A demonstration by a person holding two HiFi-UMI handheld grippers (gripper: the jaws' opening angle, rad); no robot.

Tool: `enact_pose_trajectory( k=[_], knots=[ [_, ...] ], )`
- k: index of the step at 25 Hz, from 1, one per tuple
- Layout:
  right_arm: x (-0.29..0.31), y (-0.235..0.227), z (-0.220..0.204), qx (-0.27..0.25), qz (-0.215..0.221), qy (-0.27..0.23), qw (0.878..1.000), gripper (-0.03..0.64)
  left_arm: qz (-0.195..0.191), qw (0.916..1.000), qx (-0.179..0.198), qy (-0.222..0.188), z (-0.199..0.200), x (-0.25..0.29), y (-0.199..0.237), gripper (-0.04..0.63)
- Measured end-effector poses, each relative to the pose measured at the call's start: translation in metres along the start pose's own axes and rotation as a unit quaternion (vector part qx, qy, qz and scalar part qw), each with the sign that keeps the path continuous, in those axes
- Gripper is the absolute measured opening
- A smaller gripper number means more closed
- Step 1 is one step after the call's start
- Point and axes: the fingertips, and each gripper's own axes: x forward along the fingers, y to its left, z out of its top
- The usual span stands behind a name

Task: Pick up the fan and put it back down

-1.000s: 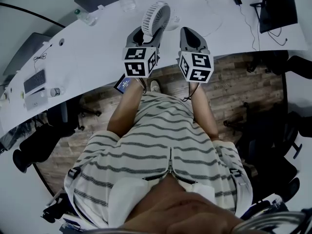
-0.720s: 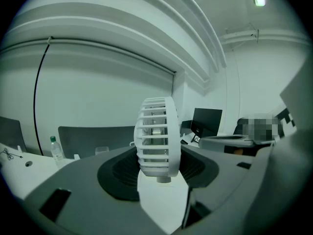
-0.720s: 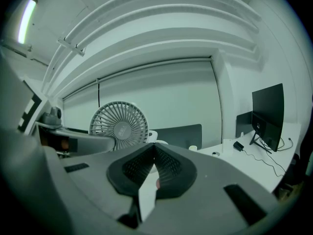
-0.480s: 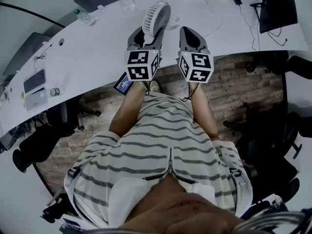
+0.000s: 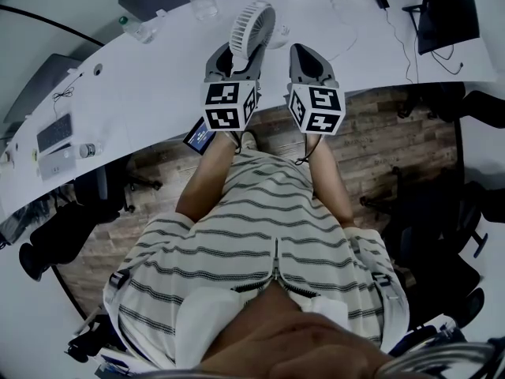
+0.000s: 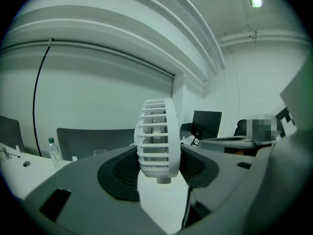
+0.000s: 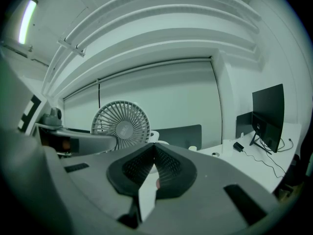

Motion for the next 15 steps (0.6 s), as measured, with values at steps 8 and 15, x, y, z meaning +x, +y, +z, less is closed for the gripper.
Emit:
enact_pose_trajectory(
  k=[8,15],
  knots=[
    [0.001,-0.004,-0.001,-0.001,-0.002,0.0,1.0,0.011,0.002,1.0,0.001,0.0,0.0,0.003,0.003,0.227],
    [0.003,-0.012,-0.002,0.003,-0.009,0.001,1.0,0.012,0.0,0.9999,0.013,0.004,0.0,0.013,0.008,0.226]
  ],
)
